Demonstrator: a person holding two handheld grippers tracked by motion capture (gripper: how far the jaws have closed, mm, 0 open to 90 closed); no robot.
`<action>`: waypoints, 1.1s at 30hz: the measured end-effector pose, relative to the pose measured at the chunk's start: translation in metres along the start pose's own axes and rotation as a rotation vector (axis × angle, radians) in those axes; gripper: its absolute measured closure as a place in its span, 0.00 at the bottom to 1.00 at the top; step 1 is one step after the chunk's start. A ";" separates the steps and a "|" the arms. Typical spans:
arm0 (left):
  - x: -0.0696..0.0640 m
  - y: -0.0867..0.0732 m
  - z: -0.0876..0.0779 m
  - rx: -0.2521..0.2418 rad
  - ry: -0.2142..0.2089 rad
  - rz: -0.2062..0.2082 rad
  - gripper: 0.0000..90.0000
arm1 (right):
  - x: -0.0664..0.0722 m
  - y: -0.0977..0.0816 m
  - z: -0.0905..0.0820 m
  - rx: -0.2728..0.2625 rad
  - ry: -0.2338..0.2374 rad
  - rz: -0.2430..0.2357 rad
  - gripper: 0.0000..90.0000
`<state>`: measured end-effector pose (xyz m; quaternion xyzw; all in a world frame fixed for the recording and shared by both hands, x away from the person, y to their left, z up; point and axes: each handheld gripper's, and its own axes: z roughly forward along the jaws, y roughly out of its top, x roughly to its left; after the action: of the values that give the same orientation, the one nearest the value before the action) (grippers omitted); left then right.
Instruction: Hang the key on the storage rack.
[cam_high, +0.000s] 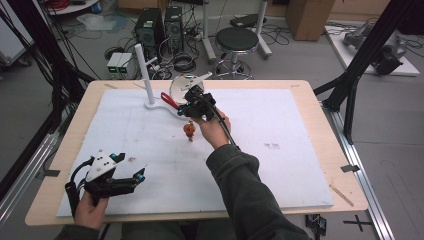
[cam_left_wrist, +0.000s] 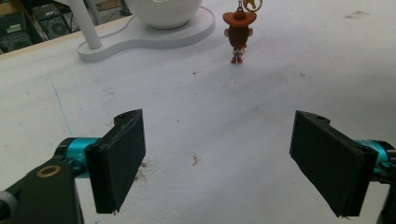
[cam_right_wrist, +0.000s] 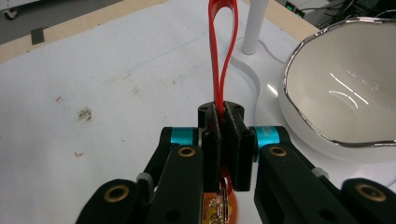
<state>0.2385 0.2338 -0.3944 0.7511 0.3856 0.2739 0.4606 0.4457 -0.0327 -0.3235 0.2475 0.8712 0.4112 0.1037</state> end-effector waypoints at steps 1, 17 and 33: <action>0.000 0.000 0.000 -0.001 0.000 -0.001 0.21 | 0.000 0.001 0.000 0.000 -0.001 -0.005 0.95; 0.000 0.000 0.000 -0.002 -0.003 -0.001 0.21 | 0.002 0.021 -0.001 -0.035 0.005 -0.023 0.95; 0.001 0.000 0.000 0.001 -0.004 0.001 0.21 | 0.006 0.042 0.005 -0.051 0.001 -0.048 0.95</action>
<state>0.2387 0.2347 -0.3940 0.7520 0.3843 0.2725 0.4610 0.4572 -0.0038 -0.2942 0.2235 0.8661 0.4310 0.1192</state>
